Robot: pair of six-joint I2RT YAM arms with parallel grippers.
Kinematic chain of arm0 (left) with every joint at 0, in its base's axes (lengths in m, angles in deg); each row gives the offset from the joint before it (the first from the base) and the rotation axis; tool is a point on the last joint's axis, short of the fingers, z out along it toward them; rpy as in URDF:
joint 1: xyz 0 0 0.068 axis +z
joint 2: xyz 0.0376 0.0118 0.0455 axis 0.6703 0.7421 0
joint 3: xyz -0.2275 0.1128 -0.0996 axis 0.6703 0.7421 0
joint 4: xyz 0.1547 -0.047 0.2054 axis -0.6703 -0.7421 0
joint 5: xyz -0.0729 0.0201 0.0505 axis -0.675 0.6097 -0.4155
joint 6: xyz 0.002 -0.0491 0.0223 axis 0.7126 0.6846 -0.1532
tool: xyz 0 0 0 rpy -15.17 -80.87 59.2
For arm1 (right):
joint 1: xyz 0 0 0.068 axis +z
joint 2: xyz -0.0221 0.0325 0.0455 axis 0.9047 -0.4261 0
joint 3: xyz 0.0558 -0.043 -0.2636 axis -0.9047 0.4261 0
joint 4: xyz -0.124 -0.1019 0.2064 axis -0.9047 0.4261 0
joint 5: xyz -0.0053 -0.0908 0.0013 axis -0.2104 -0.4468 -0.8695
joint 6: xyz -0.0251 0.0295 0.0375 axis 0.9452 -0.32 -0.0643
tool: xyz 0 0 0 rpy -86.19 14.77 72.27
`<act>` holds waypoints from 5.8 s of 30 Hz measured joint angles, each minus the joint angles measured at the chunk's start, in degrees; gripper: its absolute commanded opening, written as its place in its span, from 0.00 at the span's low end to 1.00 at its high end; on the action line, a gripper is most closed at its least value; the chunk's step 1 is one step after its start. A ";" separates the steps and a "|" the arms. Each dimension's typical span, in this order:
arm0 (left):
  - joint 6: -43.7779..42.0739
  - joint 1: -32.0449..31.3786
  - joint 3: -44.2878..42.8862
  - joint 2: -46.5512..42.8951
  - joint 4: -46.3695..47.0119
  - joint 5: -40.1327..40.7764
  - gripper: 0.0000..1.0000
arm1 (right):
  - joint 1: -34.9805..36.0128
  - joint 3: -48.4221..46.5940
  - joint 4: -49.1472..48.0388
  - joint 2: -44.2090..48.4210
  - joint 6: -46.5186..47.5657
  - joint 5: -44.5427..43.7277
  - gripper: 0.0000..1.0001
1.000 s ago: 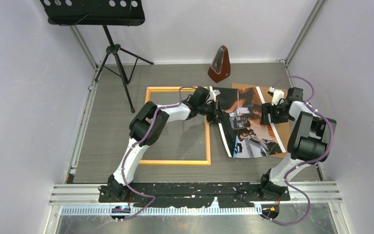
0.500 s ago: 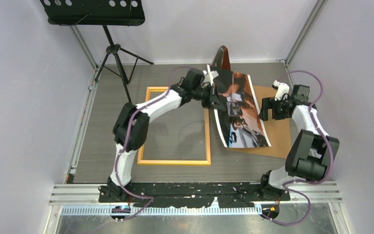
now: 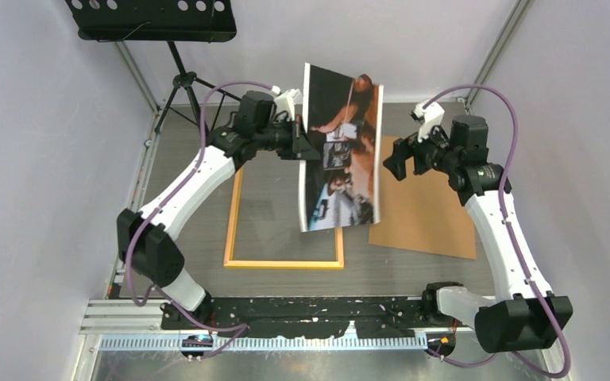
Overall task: Put the photo into the frame
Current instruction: Turn over the photo from the photo frame.
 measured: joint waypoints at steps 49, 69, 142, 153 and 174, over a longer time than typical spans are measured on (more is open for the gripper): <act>-17.64 -1.55 3.37 -10.64 -18.43 25.83 0.00 | 25.88 -4.42 -35.39 -25.79 -47.43 3.19 0.94; -10.27 -12.07 5.68 -4.15 -10.51 25.88 0.00 | 21.68 7.63 -38.32 -21.22 -60.08 -3.13 0.92; -15.67 5.11 20.04 -13.92 -3.98 21.64 0.66 | 16.55 -3.39 -38.32 -45.62 -39.32 0.66 0.06; -15.61 5.66 20.04 -13.92 -3.98 21.59 0.65 | 18.51 -1.20 -39.91 -45.62 -43.52 0.15 0.06; -15.52 6.73 20.04 -13.92 -3.98 21.51 0.66 | 19.26 -5.22 -40.94 -49.42 -44.89 -0.52 0.06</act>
